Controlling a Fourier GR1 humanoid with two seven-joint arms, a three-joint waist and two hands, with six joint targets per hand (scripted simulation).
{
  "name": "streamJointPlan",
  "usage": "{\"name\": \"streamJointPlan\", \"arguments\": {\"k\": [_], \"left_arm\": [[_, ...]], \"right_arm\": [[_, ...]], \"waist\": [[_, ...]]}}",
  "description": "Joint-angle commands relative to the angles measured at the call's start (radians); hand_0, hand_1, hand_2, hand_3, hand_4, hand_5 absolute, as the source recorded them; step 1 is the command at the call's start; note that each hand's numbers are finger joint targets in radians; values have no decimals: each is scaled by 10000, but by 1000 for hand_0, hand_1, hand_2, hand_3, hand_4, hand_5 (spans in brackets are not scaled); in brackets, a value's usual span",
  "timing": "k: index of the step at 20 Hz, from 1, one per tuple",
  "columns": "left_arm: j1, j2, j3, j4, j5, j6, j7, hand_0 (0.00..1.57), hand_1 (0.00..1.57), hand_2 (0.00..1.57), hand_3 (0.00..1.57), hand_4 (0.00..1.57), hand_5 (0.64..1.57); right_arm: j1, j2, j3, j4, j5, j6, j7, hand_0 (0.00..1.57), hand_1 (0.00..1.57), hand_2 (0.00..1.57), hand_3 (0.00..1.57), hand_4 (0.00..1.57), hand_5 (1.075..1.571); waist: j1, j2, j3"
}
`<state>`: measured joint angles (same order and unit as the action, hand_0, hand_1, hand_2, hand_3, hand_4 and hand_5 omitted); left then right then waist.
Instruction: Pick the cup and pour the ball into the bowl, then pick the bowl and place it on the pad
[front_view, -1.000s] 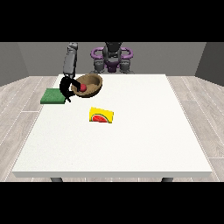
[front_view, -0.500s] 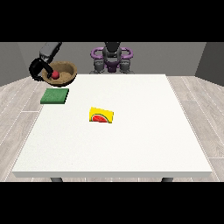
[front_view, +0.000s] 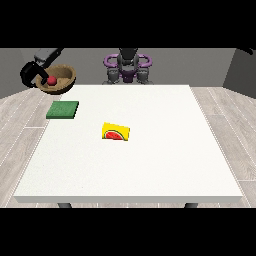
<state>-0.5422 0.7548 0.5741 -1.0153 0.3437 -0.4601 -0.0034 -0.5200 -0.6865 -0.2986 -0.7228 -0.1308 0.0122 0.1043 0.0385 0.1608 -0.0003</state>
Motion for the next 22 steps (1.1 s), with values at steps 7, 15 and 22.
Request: {"name": "streamJointPlan", "arguments": {"k": [7, 15, 22], "left_arm": [[-251, 372, -8, 265, 109, 123, -274, 0, 0, 0, 0, 1206, 1555], [107, 439, -21, -23, 284, -139, -487, 0, 0, 0, 0, 1199, 1559], [335, -92, -283, -575, 245, 279, -700, 0, 0, 0, 0, 1195, 1560]], "right_arm": [[-471, 1038, -183, 562, -208, -384, -310, 1571, 1571, 1571, 450, 1052, 1569], [-390, 772, -1259, 1483, -1125, 55, -711, 1571, 1571, 1571, 738, 905, 1569], [-444, 423, -1175, 1907, -496, -1320, -948, 1555, 1555, 1512, 932, 0, 1554]], "waist": [[131, 444, 6], [147, 508, 13], [440, 483, 10]]}}
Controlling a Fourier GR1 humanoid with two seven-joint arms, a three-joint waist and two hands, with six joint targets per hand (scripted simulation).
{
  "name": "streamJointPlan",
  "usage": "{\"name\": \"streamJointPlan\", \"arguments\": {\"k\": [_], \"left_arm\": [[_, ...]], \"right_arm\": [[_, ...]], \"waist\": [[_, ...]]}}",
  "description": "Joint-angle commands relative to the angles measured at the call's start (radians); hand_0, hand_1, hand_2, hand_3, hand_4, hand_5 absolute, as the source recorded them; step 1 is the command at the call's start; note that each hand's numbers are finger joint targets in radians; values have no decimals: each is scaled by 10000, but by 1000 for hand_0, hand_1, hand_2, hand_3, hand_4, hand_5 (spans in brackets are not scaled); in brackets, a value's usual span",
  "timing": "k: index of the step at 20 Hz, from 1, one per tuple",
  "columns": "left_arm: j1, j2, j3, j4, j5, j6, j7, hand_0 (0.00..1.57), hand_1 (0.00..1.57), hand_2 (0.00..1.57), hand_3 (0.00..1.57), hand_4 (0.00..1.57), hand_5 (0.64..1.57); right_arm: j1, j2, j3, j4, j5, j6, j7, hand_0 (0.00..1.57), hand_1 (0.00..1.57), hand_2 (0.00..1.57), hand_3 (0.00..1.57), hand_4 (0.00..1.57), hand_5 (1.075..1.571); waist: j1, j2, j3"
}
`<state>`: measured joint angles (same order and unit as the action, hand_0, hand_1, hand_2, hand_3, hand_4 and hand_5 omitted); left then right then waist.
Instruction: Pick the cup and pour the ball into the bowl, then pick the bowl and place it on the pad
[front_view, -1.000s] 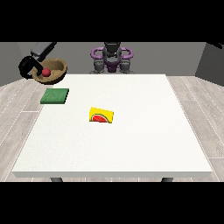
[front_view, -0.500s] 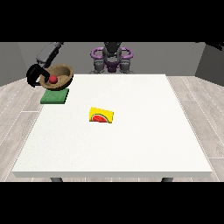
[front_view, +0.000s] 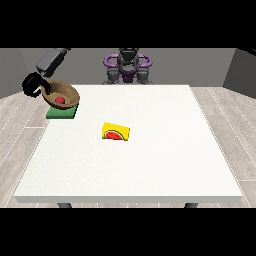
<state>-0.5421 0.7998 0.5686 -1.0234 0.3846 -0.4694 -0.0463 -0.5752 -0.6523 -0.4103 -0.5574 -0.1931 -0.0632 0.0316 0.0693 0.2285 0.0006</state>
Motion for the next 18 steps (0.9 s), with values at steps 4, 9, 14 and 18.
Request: {"name": "streamJointPlan", "arguments": {"k": [4, 9, 14, 18], "left_arm": [[-42, 593, 355, 1075, -33, -171, -677, 0, 0, 0, 0, 1192, 1562], [142, 624, 179, 856, -209, -164, -920, 0, 0, 0, 0, 1188, 1565], [-327, 696, 88, 407, 125, -105, -619, 0, 0, 0, 0, 1193, 1567], [-13, 1161, 386, 1076, 356, -847, -764, 0, 0, 0, 0, 1205, 1568]], "right_arm": [[-317, 496, 25, -343, -6, -853, -221, 1465, 1465, 1389, 796, 0, 1539], [-636, 829, -135, -107, -240, -1023, -406, 1443, 1443, 1376, 678, 0, 1535], [-1022, 133, -1, 351, 70, -784, -531, 931, 931, 1103, 1043, 162, 1509], [-578, 92, 492, 276, 403, -30, -631, 0, 0, 0, 0, 0, 1435]], "waist": [[-241, 294, -10], [36, 443, -4], [124, 921, 3], [333, 750, 0]]}}
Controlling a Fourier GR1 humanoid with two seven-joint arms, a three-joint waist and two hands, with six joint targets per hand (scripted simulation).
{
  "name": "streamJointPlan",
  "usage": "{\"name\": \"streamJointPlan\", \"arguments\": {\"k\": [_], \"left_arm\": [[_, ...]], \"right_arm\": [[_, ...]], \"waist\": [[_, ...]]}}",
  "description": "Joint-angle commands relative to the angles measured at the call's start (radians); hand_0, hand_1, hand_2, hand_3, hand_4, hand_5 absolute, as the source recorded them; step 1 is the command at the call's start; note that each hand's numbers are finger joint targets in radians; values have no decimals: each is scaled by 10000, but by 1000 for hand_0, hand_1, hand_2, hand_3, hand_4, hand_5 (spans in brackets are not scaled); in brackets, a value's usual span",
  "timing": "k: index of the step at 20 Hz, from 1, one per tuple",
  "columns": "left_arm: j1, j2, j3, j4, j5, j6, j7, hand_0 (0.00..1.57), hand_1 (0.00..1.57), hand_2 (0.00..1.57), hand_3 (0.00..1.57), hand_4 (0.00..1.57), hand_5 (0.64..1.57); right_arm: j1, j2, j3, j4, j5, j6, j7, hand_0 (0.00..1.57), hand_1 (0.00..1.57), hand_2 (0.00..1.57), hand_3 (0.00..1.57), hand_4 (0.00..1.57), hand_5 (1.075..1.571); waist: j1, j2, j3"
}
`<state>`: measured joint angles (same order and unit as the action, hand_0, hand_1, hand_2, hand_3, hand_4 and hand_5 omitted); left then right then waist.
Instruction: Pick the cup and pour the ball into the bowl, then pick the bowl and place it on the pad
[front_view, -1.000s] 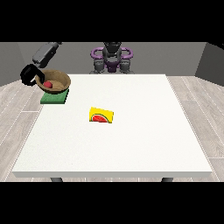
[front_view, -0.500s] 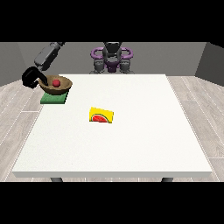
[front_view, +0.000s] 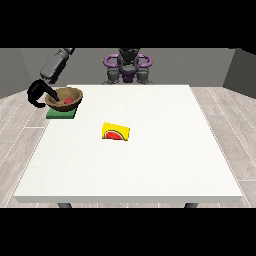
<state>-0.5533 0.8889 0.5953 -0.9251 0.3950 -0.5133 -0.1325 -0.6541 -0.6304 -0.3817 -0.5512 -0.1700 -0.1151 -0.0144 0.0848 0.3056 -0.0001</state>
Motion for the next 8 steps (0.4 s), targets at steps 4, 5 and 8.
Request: {"name": "streamJointPlan", "arguments": {"k": [4, 5, 8], "left_arm": [[-78, -875, -689, -1286, -29, 916, 735, 0, 0, 0, 0, 1190, 1569], [398, -1011, -626, -1364, 18, 730, 604, 0, 0, 0, 0, 1190, 1569], [575, -924, -699, -229, -358, 603, 380, 0, 0, 0, 0, 1190, 1569]], "right_arm": [[-366, -14, 642, 595, 642, 125, 480, 0, 0, 0, 0, 0, 1407], [-52, -586, 338, 681, 365, 892, 265, 0, 0, 0, 0, 0, 1395], [-616, -683, 849, -171, 611, 874, 1565, 0, 0, 0, 0, 200, 1375]], "waist": [[225, -613, 11], [192, -882, 12], [-344, -1837, -16]]}}
